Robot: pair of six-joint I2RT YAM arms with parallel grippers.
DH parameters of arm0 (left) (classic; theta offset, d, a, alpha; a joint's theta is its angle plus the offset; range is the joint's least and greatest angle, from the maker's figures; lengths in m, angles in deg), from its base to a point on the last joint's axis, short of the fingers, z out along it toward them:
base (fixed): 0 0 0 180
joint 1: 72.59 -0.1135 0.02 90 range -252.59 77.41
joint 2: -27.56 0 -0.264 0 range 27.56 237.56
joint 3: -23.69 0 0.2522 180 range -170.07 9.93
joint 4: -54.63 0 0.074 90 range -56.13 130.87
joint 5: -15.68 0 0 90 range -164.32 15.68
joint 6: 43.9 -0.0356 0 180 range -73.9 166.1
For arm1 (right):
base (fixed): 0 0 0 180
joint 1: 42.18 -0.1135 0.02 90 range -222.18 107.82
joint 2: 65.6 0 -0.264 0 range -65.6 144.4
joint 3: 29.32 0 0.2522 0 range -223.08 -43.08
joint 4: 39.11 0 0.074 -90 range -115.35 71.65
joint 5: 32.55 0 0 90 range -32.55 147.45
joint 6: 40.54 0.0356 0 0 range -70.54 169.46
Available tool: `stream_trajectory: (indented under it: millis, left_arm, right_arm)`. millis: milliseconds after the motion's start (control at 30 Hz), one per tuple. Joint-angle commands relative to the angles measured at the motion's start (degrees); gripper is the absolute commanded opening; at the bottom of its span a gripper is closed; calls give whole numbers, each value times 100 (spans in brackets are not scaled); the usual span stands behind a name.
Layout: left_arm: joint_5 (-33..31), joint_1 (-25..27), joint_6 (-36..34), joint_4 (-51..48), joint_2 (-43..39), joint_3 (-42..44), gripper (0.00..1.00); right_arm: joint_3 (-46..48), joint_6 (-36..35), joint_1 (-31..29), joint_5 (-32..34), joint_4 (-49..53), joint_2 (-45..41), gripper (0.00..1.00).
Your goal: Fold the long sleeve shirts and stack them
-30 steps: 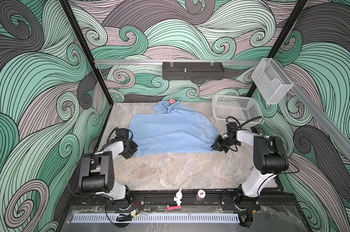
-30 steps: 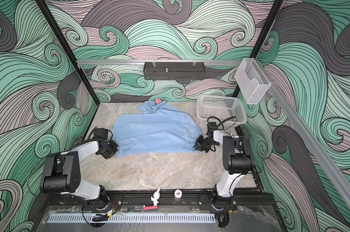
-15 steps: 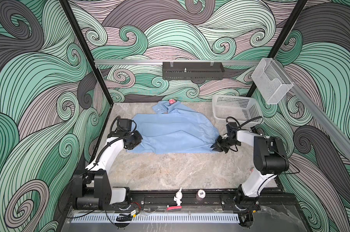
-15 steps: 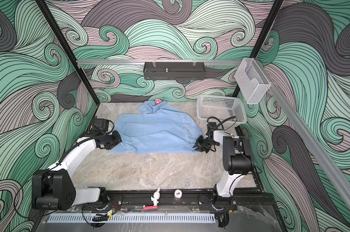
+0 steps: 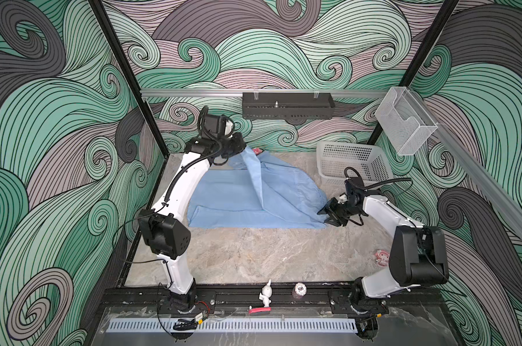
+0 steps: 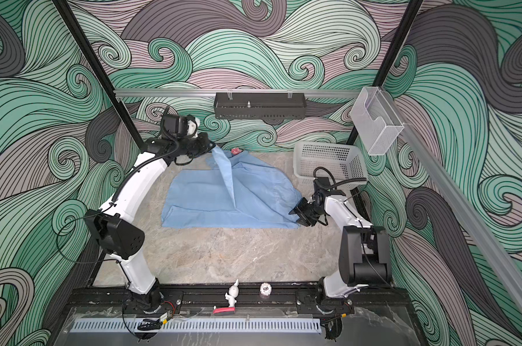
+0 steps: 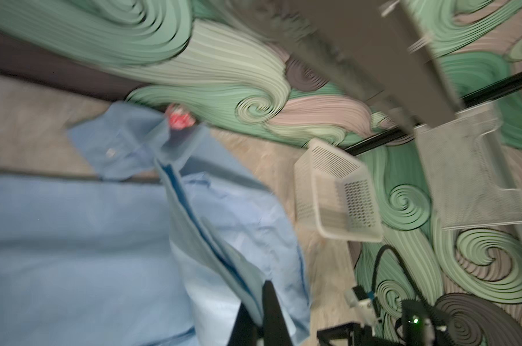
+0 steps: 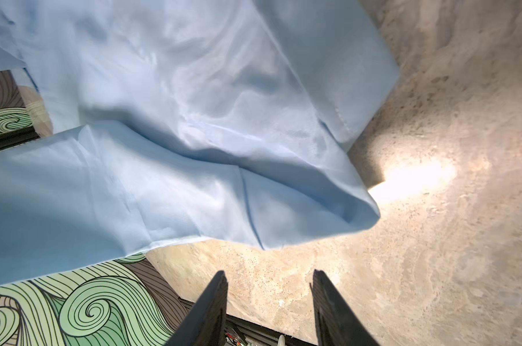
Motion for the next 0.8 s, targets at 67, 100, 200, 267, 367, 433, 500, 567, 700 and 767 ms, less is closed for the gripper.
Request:
stream_trajectory:
  millis: [67,100,200,267,367,433,500,567,700,767]
  left_arm:
    - [386,191,-132,23,-80,-352,0]
    - [345,189,-112,288,-268,81,0]
    - [245,165,-94,772,-658,1032,0]
    - [253,167,-100,756,-692,1185,0]
    - [248,157,-160,788,-726,1240,0]
    - [210,142,-237,698,-706,1133,0]
    - [215,111,-325,598,-706,1051,0]
    - [223,51,-356,580,-787,1122,0]
    - [274,-112,-401,661,-1041,1505,0]
    - [323,-224,-463,666,-1191,1728,0]
  right_arm:
    - [-454,-3,-178,152,405,-209,46]
    - [-519,49,-291,159,371,-174,44]
    - [-667,269,-691,144,151,83,38]
    - [-675,497,-937,107,-130,312,33]
    - [-651,853,-1262,119,-648,709,25]
    - [-681,997,-1403,140,-866,990,23]
    - [-671,1090,-1484,236,-1026,1235,21]
    - [-614,1153,-1487,352,-1164,1479,19]
    - [-542,1126,-1483,534,-1275,1888,17]
    - [-446,1111,-1449,764,-1369,1995,17]
